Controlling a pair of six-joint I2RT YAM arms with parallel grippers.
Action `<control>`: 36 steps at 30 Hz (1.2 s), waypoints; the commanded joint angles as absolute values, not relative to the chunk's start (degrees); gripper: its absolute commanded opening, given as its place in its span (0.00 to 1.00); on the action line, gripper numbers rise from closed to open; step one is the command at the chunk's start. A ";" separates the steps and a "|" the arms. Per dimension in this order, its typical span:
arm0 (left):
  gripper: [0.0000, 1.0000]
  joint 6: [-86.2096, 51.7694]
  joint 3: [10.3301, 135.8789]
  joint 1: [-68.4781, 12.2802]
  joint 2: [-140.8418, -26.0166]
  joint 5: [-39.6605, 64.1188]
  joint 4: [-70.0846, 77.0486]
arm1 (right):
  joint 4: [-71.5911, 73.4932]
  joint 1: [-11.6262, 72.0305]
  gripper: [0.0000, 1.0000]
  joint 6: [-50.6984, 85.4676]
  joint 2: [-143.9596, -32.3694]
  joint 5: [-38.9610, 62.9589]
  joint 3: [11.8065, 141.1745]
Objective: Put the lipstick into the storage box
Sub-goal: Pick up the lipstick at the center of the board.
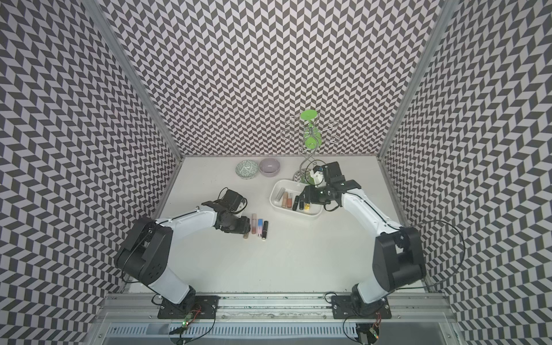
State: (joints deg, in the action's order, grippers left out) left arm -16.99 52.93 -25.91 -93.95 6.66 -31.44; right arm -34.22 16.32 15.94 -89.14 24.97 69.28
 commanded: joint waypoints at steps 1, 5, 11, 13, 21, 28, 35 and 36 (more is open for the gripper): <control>0.58 -16.69 52.51 -26.28 -94.80 5.17 -31.98 | -32.17 16.35 0.52 16.17 -86.97 25.40 68.67; 0.49 -16.14 52.74 -26.43 -95.62 4.30 -32.51 | -32.01 16.35 0.52 16.17 -86.76 25.24 68.22; 0.38 -15.58 52.73 -26.43 -96.28 3.77 -32.52 | -31.79 16.39 0.52 16.35 -86.44 25.27 67.85; 0.37 -15.59 52.78 -26.41 -96.62 3.96 -32.61 | -31.77 16.35 0.52 16.35 -86.44 25.27 67.85; 0.37 -15.55 51.41 -26.40 -96.31 3.60 -32.00 | -31.64 16.33 0.52 16.33 -86.31 25.49 67.50; 0.38 -14.52 54.32 -26.43 -99.45 2.19 -32.24 | -31.64 16.35 0.52 16.22 -86.48 25.67 67.56; 0.38 -13.00 56.51 -26.42 -102.37 0.80 -33.30 | -31.73 16.31 0.52 16.00 -86.10 25.36 67.24; 0.38 -12.85 56.43 -26.44 -102.43 0.66 -33.35 | -31.73 16.26 0.52 16.00 -85.96 25.22 67.18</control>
